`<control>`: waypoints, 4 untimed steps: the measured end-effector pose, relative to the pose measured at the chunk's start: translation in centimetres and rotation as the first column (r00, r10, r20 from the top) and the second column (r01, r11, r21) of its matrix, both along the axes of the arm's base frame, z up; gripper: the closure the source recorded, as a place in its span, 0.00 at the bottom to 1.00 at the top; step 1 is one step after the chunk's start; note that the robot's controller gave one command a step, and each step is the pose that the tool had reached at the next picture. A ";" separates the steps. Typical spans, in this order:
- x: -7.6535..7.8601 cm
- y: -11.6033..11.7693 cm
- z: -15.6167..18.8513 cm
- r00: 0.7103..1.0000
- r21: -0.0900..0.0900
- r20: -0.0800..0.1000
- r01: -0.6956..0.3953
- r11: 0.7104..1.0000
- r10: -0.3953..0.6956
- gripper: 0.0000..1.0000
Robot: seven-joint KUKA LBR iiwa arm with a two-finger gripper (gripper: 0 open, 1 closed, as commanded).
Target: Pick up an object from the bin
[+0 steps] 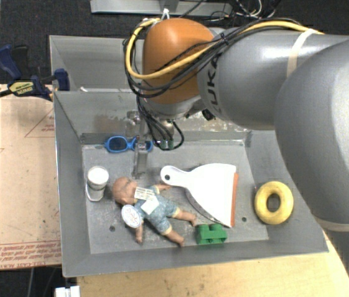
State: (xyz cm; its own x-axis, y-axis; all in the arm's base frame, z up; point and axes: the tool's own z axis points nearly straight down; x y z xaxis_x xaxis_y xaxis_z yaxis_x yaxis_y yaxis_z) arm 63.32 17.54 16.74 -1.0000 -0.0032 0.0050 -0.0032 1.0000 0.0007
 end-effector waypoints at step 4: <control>1.8 -2.3 -11.4 1.000 0.003 -0.006 -0.025 1.000 0.025 0.00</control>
Offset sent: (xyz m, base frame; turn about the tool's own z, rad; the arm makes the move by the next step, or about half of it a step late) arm 0.0138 -0.0165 -0.0974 -0.0171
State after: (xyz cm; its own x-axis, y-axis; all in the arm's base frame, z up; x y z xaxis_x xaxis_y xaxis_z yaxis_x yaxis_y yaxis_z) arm 65.07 15.26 5.34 -0.9996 -0.0278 0.0110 -0.0278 0.9996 0.0033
